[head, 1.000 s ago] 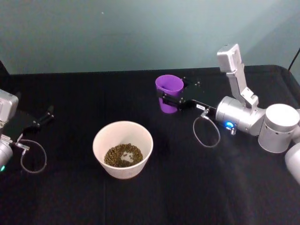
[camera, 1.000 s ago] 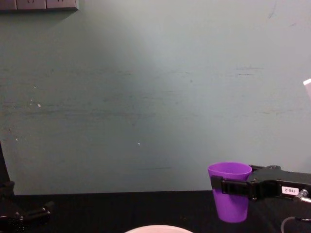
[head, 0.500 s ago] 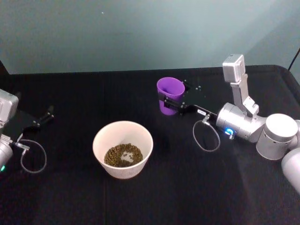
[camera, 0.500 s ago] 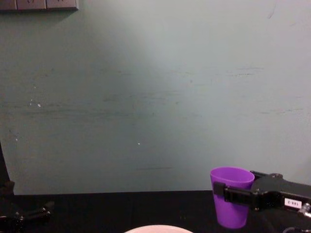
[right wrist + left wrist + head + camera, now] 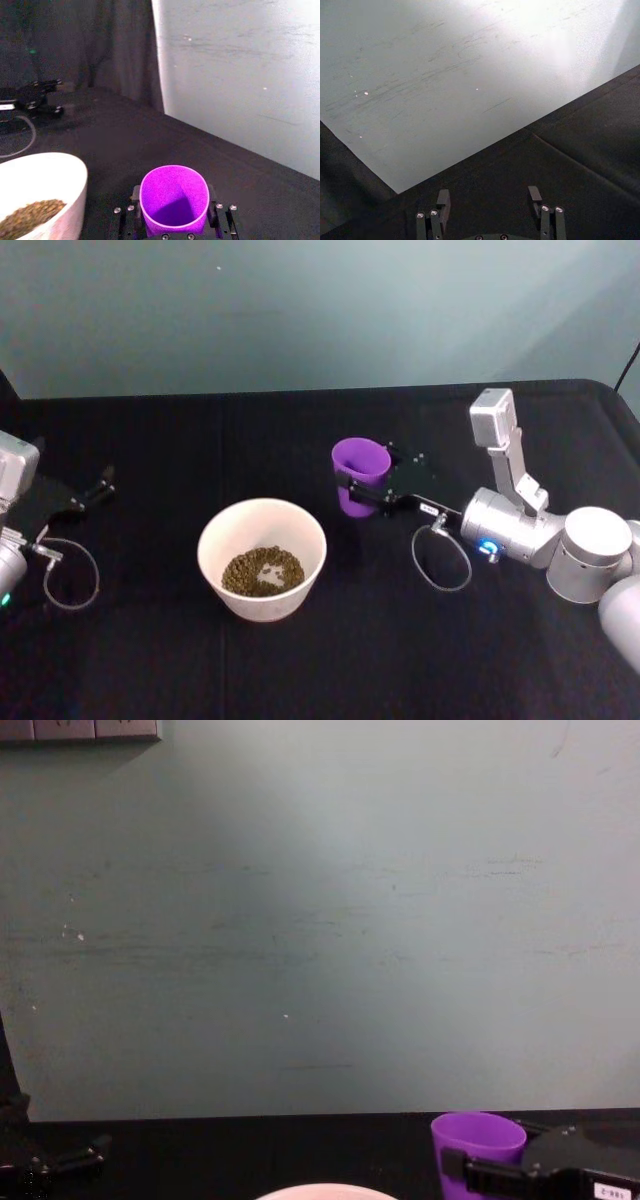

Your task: Pick up the cup and pour the mung beans from the cup into the bowl.

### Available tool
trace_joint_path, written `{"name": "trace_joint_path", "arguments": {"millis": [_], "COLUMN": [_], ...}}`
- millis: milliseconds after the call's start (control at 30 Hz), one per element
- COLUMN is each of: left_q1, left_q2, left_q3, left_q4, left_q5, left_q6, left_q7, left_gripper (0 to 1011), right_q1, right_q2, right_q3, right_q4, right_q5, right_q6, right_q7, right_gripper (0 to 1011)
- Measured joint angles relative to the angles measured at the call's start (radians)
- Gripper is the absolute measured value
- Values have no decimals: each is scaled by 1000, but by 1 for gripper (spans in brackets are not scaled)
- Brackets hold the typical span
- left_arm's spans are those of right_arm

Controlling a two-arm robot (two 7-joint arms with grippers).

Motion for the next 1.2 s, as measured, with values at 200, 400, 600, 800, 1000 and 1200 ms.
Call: {"name": "trace_joint_path", "arguments": {"millis": [200,400,600,800,1000,1200], "left_q1": [0,0,0,0,0,0], "left_q2": [0,0,0,0,0,0], "left_q3": [0,0,0,0,0,0], "left_q4": [0,0,0,0,0,0], "left_q5": [0,0,0,0,0,0], "left_q6": [0,0,0,0,0,0], "left_q7": [0,0,0,0,0,0], "left_gripper": [1011,1012,1011,1011,1011,1011], "right_q1": [-6,-4,-2,-2,-3,-3], "right_q2": [6,7,8,8,8,8], "right_q3": [-8,-23,-25,-24,-23,-22], "right_q4": [4,13,17,15,15,14], "right_q5": [3,-4,-6,-6,-6,-6], "right_q6": [-21,-33,-35,-34,-33,-33], "right_q7": [37,53,57,57,57,55], "right_gripper": [726,726,726,726,875,1002]}}
